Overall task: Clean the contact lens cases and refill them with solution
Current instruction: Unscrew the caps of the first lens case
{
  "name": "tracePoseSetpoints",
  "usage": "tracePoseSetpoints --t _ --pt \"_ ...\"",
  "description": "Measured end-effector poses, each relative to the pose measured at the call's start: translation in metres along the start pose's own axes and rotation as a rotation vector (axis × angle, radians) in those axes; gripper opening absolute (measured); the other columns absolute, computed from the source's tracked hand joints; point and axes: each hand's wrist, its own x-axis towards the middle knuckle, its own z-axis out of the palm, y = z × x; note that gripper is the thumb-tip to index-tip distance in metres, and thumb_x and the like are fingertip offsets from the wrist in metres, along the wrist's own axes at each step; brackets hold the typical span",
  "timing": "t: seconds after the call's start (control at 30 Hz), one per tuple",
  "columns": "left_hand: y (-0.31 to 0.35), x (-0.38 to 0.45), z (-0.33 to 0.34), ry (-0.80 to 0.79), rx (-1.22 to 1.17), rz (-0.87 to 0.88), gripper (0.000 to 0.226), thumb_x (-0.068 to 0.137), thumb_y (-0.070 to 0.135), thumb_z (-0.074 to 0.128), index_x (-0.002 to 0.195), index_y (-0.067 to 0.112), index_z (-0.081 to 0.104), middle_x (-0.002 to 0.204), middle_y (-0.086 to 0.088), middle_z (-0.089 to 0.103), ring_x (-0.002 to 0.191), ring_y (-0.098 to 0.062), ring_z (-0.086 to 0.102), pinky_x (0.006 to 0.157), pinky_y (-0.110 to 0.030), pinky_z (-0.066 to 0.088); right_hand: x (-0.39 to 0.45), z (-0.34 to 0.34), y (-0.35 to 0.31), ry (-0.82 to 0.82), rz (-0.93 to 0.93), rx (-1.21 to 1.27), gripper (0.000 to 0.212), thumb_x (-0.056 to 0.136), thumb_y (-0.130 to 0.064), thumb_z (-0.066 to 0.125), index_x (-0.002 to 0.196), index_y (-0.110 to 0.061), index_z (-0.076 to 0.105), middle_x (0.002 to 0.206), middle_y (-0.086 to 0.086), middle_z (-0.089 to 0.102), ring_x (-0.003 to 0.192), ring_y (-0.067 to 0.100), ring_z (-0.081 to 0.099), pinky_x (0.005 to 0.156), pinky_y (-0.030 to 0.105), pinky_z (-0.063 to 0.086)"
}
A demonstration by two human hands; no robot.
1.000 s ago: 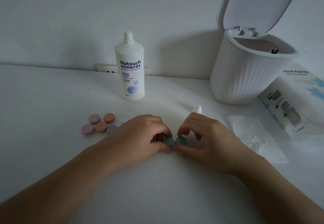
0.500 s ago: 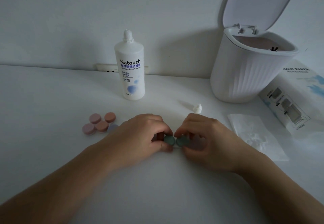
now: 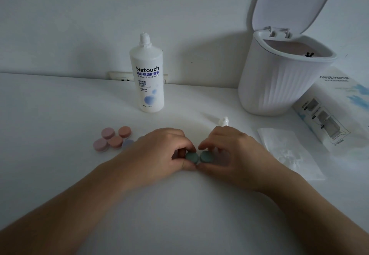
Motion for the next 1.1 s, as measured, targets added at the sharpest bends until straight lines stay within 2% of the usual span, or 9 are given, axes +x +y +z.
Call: tracePoseSetpoints --t 0.17,0.27,0.37,0.57,0.77,0.83,0.9,0.97,1.1 --pt "0.0 0.0 0.0 -0.014 -0.008 -0.006 0.028 0.078 0.053 0.072 0.097 0.032 0.074 0.083 0.013 0.058 0.084 -0.003 0.054 0.076 -0.041 0.051 0.0 0.002 0.003 -0.007 -0.044 0.032 0.011 0.085 -0.029 0.075 0.094 -0.022 0.074 0.081 -0.012 0.057 0.076 0.008 0.054 0.069 0.032 0.05" --pt "-0.001 0.0 0.0 -0.015 -0.01 -0.009 0.03 0.078 0.054 0.072 0.099 0.033 0.073 0.082 0.016 0.057 0.083 0.001 0.053 0.076 -0.038 0.051 -0.002 -0.002 0.006 0.047 -0.03 0.124 0.022 0.087 -0.022 0.073 0.108 -0.021 0.074 0.089 -0.012 0.061 0.078 0.011 0.058 0.071 0.014 0.042" --pt "-0.003 0.001 0.0 -0.021 -0.013 0.003 0.024 0.08 0.046 0.079 0.099 0.032 0.073 0.08 0.019 0.054 0.081 0.005 0.051 0.075 -0.03 0.048 -0.002 -0.008 0.011 0.165 0.039 0.194 0.026 0.09 -0.017 0.071 0.116 -0.022 0.074 0.092 -0.009 0.066 0.079 0.016 0.061 0.067 0.013 0.042" --pt "-0.001 0.0 0.001 -0.006 -0.039 0.014 0.02 0.079 0.042 0.081 0.092 0.029 0.072 0.078 0.017 0.055 0.08 -0.001 0.052 0.071 -0.029 0.047 -0.001 -0.004 0.027 0.292 0.4 0.173 0.015 0.076 -0.028 0.085 0.076 -0.033 0.07 0.06 -0.029 0.06 0.05 -0.003 0.054 0.048 0.006 0.037" --pt "-0.001 0.0 0.002 0.011 -0.06 -0.002 0.021 0.077 0.041 0.083 0.09 0.029 0.072 0.079 0.015 0.057 0.08 -0.004 0.054 0.07 -0.031 0.048 -0.001 -0.002 0.021 0.25 0.341 -0.082 0.012 0.079 -0.035 0.08 0.088 -0.035 0.073 0.068 -0.053 0.05 0.063 -0.015 0.055 0.053 0.006 0.036" --pt "0.0 -0.001 0.002 0.014 -0.066 -0.003 0.022 0.077 0.042 0.083 0.091 0.029 0.072 0.079 0.015 0.058 0.08 -0.003 0.054 0.07 -0.031 0.048 -0.001 -0.002 0.021 0.226 0.343 -0.111 0.016 0.08 -0.036 0.079 0.094 -0.036 0.073 0.072 -0.049 0.055 0.064 -0.016 0.054 0.056 0.007 0.033" --pt "-0.001 -0.001 0.001 0.011 -0.065 -0.002 0.022 0.077 0.042 0.082 0.091 0.03 0.072 0.08 0.015 0.057 0.081 -0.002 0.054 0.07 -0.031 0.048 -0.003 -0.003 0.02 0.256 0.28 -0.096 0.017 0.079 -0.029 0.082 0.094 -0.031 0.074 0.084 -0.032 0.07 0.064 -0.02 0.052 0.059 0.004 0.032" --pt "-0.001 -0.002 0.001 0.001 -0.06 -0.002 0.022 0.078 0.043 0.082 0.093 0.03 0.072 0.08 0.016 0.057 0.082 -0.003 0.054 0.072 -0.031 0.049 -0.004 -0.006 0.016 0.3 0.156 -0.016 0.017 0.078 -0.023 0.085 0.091 -0.024 0.073 0.089 -0.019 0.069 0.062 -0.014 0.051 0.059 0.003 0.033" --pt "0.001 -0.001 0.0 -0.008 -0.039 -0.01 0.025 0.079 0.045 0.08 0.097 0.03 0.073 0.083 0.013 0.058 0.083 -0.003 0.054 0.075 -0.036 0.05 -0.004 -0.008 0.008 0.06 0.155 0.208 0.034 0.072 -0.052 0.078 0.099 -0.033 0.073 0.074 -0.013 0.057 0.057 0.006 0.047 0.057 0.01 0.033"
